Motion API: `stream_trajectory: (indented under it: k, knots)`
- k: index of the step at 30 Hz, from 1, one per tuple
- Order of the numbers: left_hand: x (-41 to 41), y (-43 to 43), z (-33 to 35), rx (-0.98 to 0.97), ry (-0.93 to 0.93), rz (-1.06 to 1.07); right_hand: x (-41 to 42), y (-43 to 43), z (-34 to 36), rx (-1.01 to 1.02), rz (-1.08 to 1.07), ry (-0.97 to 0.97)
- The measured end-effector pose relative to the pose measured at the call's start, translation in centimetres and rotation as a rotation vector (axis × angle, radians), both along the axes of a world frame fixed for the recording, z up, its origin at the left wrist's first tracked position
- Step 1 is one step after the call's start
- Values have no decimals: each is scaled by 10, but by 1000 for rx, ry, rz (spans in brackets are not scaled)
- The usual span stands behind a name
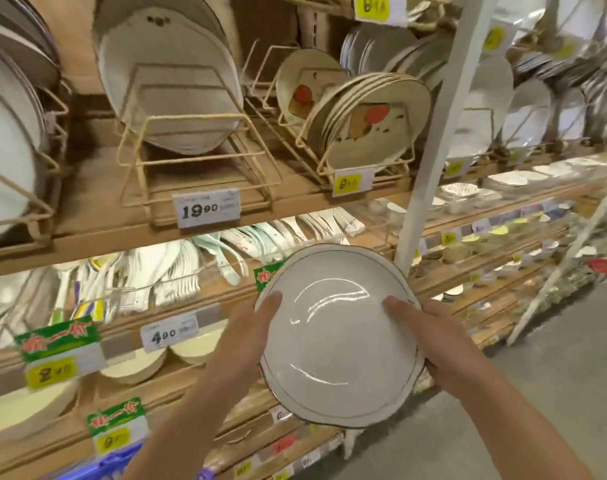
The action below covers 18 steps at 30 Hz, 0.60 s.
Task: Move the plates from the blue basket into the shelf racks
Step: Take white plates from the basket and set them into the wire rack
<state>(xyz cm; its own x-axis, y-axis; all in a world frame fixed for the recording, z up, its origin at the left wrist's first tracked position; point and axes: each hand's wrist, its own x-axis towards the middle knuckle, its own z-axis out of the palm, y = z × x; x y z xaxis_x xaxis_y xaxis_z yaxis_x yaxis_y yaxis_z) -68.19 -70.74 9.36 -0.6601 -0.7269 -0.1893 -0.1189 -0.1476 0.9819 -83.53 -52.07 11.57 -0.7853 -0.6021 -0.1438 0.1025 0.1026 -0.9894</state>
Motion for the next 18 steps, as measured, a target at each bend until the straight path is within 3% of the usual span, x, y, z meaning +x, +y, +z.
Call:
stream_trajectory:
  k: [10, 15, 18]
  knots:
    - [37, -28, 49, -30, 212, 236, -15, -94, 61, -197, 189, 104]
    - [29, 8, 41, 64, 231, 276, -5, -126, 63, -400, 111, 79]
    - [20, 16, 46, 5, 258, 507, 13, -137, 46, -434, 112, 2]
